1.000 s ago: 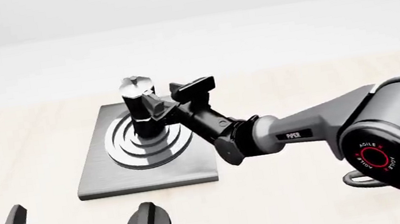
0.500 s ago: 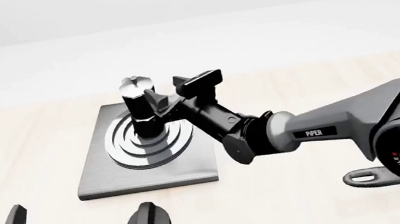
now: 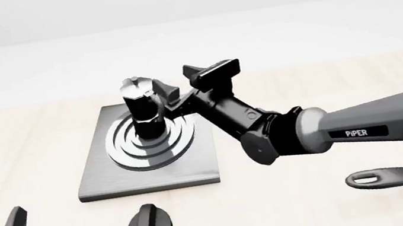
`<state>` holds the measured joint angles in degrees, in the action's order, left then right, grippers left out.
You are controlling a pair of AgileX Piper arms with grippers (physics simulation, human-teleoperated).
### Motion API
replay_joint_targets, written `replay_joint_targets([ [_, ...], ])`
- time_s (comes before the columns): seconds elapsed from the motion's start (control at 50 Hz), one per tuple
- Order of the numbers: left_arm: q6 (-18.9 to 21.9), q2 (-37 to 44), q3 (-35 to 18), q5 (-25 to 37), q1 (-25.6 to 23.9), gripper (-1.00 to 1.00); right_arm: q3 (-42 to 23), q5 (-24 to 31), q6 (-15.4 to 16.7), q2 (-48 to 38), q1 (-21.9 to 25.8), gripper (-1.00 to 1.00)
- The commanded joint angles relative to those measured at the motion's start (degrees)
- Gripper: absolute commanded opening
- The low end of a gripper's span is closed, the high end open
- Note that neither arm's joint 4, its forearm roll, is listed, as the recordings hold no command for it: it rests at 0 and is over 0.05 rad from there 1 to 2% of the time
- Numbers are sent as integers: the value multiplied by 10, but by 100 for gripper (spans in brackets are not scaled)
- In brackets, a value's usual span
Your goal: Put the moka pot on the stove.
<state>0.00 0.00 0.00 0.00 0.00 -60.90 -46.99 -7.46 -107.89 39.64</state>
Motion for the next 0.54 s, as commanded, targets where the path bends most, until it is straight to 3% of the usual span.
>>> replay_joint_targets([
  [0.02, 0, 0, 0, 0, 0, 100, 28, 0, 5, 42, 1, 100],
  [0.54, 0, 0, 0, 0, 0, 100, 108, 5, 7, 156, -3, 100],
])
